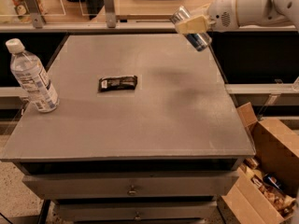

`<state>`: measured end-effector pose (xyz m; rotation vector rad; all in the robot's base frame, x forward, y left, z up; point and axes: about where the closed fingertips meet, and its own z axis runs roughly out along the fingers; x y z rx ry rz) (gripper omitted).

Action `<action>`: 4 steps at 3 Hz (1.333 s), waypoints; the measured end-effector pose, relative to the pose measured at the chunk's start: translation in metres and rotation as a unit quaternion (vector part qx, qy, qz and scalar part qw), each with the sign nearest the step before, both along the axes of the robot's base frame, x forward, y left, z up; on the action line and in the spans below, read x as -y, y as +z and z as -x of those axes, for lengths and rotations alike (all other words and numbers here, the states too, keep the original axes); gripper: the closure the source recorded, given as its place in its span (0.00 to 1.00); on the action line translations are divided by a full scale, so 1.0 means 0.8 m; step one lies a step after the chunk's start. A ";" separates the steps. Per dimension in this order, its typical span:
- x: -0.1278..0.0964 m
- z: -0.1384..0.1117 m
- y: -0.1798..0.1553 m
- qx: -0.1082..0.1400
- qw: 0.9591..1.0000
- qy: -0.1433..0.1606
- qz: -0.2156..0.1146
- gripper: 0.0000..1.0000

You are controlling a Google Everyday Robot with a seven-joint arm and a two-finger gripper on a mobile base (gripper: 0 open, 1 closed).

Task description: Place redbull can upright

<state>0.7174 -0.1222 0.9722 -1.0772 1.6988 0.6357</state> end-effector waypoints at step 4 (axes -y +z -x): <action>0.049 0.055 -0.029 0.103 0.960 0.042 -0.257 1.00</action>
Offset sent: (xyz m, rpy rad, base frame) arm -0.0561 -0.0581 -0.0110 0.5473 -0.2555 0.0817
